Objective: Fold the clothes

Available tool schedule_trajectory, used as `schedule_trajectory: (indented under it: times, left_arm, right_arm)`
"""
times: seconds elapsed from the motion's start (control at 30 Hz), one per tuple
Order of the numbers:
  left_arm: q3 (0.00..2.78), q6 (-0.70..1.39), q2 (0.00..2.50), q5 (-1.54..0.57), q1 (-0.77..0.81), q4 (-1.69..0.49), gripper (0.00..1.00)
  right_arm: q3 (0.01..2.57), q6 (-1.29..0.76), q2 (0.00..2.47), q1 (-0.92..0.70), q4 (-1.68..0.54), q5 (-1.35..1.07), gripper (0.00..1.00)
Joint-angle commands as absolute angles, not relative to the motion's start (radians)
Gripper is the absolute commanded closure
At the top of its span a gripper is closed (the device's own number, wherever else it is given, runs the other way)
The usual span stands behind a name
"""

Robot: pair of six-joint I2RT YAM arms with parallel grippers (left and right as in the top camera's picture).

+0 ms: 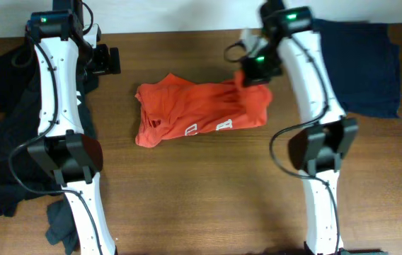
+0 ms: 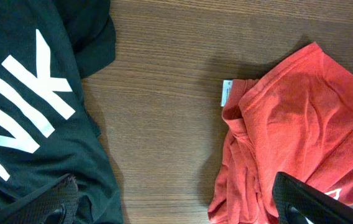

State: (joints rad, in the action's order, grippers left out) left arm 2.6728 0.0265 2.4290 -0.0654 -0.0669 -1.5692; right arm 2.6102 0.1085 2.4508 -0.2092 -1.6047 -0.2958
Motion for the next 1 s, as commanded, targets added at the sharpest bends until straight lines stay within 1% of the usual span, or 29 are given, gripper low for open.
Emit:
schedule_trajectory:
  times: [0.0,0.03,0.1,0.13,0.27,0.4,0.63,0.8,0.97]
  left_arm:
    - [2.691,0.036,2.389,-0.056,-0.068,-1.567,0.01]
    - [2.691,0.036,2.389,-0.056,-0.068,-1.567,0.01]
    - [2.691,0.036,2.389,-0.056,-0.068,-1.567,0.01]
    - [2.691,0.036,2.389,-0.056,-0.068,-1.567,0.01]
    - [2.691,0.036,2.389,-0.056,-0.068,-1.567,0.01]
    - [2.685,0.036,2.389,-0.086,-0.068,-1.572,0.01]
    - [2.605,-0.035,2.4,-0.249,-0.065,-1.618,0.01]
    - [2.479,-0.138,2.407,-0.427,-0.065,-1.565,0.01]
    - [2.336,-0.233,2.407,-0.517,-0.065,-1.515,0.01]
  right_arm:
    - [2.575,0.088,2.45,-0.295,-1.564,-0.235,0.8]
    - [2.56,0.089,2.453,-0.317,-1.547,-0.235,0.63]
    - [2.539,0.089,2.455,-0.347,-1.53,-0.231,0.36]
    - [2.53,0.089,2.457,-0.363,-1.526,-0.223,0.32]
    - [2.536,0.089,2.451,-0.393,-1.53,-0.201,0.31]
    - [2.61,0.089,2.439,-0.374,-1.584,-0.202,0.31]
    - [2.661,0.089,2.439,-0.282,-1.642,-0.213,0.29]
    - [2.661,0.091,2.439,-0.212,-1.667,-0.252,0.29]
    - [2.661,0.098,2.439,-0.172,-1.682,-0.251,0.29]
